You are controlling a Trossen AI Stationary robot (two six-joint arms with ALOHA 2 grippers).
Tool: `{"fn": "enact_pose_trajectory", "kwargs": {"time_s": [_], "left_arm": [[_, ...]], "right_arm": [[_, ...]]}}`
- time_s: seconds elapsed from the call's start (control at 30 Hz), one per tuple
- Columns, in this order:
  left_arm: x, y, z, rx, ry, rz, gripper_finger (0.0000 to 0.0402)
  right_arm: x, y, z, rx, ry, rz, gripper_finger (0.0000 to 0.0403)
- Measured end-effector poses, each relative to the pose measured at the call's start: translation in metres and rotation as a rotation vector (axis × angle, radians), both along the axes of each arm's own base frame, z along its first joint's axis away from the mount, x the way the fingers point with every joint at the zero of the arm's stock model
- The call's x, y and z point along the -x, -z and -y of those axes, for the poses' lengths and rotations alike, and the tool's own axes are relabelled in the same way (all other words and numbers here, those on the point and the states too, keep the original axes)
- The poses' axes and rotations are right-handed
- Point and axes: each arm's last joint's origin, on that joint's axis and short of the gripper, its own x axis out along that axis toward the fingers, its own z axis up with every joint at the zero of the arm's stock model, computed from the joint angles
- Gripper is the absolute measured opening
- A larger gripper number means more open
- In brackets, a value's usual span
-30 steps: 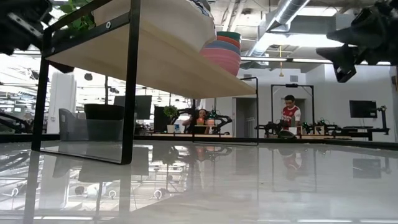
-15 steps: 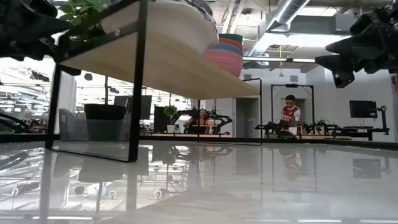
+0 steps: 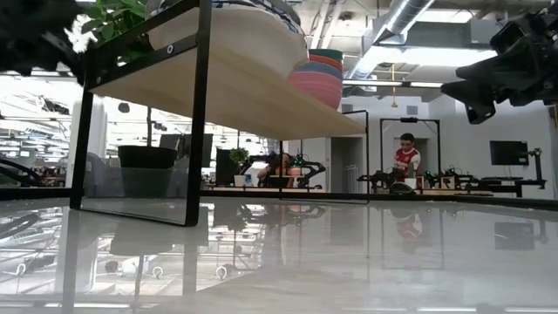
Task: Place and stack bowls onto a shelf
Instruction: Return to Home Position
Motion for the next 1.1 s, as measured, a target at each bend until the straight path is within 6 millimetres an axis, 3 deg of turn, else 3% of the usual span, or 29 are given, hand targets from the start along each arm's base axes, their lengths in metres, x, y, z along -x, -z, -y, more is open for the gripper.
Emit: {"fn": "enact_pose_trajectory", "kwargs": {"time_s": [0.13,0.4,1.1], "left_arm": [[0.002,-0.008,0.000,-0.054,-0.008,0.038,0.0254],[0.000,0.007,-0.004,-0.018,-0.135,-0.128,0.0254],[0.000,0.015,-0.004,0.128,-0.114,-0.236,0.0254]], "right_arm": [[0.000,0.001,0.000,0.038,-0.013,-0.004,0.0205],[-0.002,0.003,0.002,0.087,0.007,-0.033,0.0205],[-0.009,0.014,0.002,0.033,0.021,-0.159,0.0205]]}}
